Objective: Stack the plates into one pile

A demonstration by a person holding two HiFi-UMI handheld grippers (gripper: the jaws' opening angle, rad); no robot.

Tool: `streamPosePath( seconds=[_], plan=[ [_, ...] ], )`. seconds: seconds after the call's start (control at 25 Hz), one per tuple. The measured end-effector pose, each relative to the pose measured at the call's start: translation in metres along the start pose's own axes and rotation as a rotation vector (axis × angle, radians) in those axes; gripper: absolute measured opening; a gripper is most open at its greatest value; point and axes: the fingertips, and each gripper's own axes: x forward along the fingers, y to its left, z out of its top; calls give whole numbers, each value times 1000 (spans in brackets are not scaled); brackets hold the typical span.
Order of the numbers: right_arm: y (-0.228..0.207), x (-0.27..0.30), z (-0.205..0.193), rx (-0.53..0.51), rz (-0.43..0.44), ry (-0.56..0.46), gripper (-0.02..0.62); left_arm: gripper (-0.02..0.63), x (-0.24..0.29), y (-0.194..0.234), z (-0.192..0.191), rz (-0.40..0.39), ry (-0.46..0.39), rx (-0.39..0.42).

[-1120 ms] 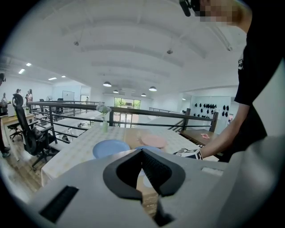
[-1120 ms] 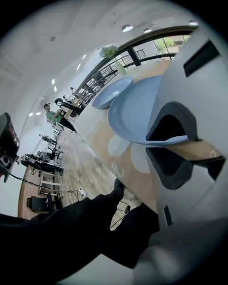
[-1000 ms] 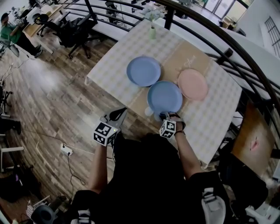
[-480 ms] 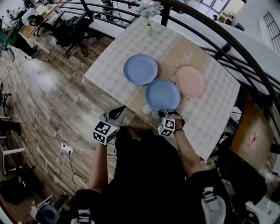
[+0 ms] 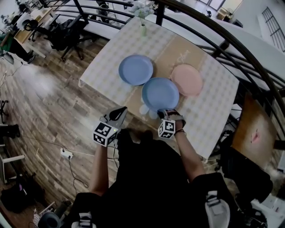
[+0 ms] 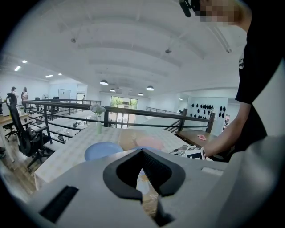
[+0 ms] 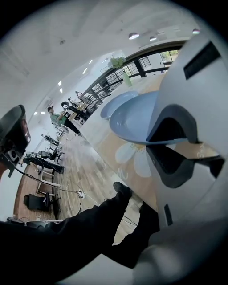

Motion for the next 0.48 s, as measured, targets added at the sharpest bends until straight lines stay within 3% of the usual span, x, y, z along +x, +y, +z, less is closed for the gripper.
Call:
streamPosePath(
  seconds=[0.48],
  plan=[
    [-18,-19,-6,-52,-62,-2,18,0,-2,-12,1,-17,-13,12]
  ],
)
